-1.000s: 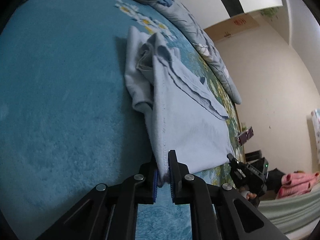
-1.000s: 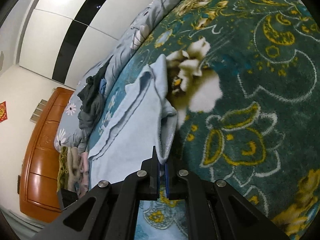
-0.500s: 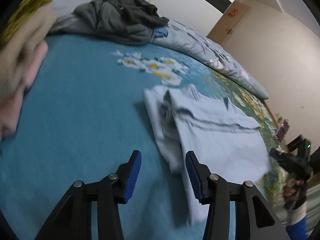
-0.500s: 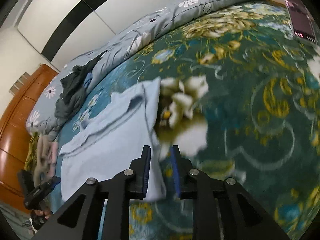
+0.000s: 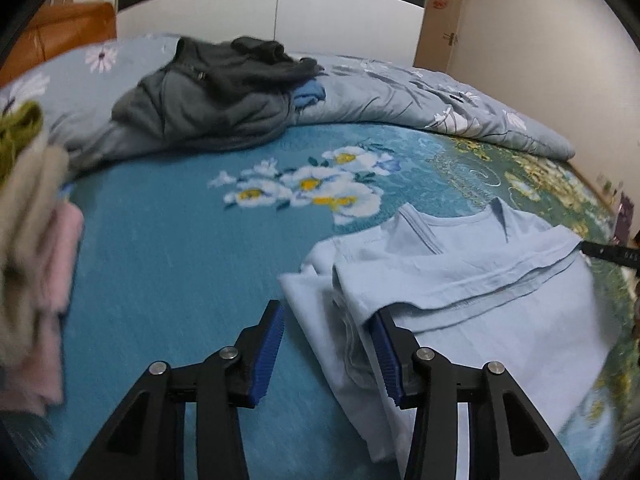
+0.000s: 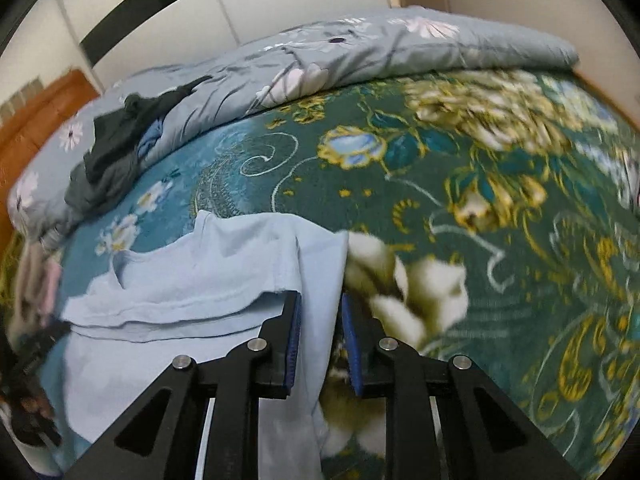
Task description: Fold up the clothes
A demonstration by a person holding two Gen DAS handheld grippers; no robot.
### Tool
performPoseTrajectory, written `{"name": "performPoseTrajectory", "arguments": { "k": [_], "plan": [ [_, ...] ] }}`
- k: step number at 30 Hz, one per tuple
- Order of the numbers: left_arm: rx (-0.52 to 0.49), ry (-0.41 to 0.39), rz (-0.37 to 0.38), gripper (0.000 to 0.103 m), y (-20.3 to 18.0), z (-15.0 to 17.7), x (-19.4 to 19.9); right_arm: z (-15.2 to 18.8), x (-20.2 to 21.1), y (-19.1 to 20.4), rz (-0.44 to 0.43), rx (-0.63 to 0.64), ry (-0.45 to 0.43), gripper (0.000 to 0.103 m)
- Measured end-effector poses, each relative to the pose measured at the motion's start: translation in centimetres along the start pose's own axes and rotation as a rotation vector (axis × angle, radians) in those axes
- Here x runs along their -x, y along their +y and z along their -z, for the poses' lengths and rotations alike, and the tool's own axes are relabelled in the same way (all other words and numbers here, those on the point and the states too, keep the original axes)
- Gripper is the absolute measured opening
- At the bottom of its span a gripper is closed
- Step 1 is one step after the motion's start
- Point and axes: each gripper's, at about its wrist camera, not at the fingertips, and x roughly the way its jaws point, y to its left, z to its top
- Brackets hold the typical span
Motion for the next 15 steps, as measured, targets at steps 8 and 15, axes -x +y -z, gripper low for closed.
{"name": "performPoseTrajectory", "arguments": {
  "k": [8,15],
  "plan": [
    [-0.008,-0.014,0.014,0.041,0.3,-0.8,-0.3,-1.1,-0.9,1.1,-0.002,0.056,0.006,0.021],
    [-0.025,-0.006,0.072,0.008,-0.1,-1.4,-0.8,-2.4,-1.7,1.8,-0.101,0.023,0.042,0.005]
  ]
}}
